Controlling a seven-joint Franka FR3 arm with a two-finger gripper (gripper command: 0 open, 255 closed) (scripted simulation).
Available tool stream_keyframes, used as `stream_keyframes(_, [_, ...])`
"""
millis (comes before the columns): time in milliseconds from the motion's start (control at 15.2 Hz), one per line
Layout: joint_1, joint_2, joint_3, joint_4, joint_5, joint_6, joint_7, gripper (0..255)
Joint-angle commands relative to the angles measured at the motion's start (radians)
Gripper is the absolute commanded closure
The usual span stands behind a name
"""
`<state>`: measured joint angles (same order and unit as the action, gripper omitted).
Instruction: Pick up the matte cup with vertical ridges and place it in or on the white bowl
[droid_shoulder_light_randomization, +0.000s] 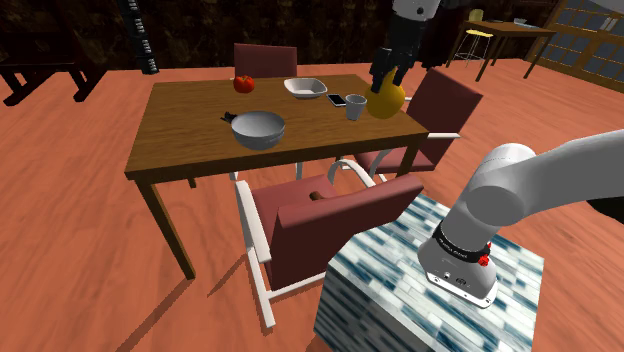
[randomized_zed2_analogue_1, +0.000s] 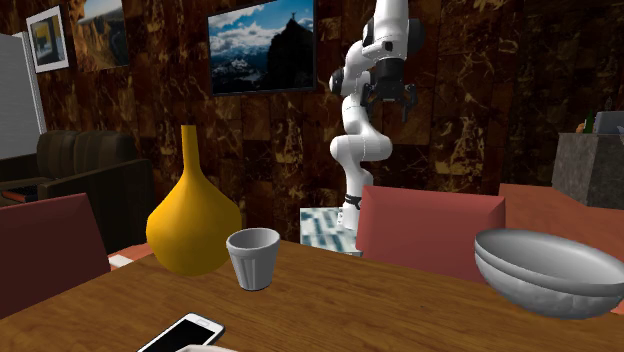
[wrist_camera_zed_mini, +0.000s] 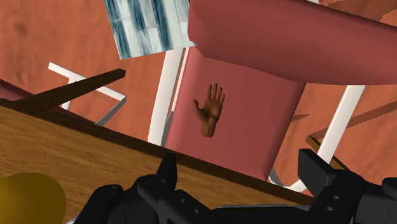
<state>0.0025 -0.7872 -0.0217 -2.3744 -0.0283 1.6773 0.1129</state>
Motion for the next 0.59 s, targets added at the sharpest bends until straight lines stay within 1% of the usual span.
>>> stream_keyframes(0, [0.000, 0.000, 0.000, 0.000, 0.000, 0.000, 0.000, 0])
stream_keyframes(528, [-0.035, 0.211, -0.098, 0.017, -0.086, 0.191, -0.123, 0])
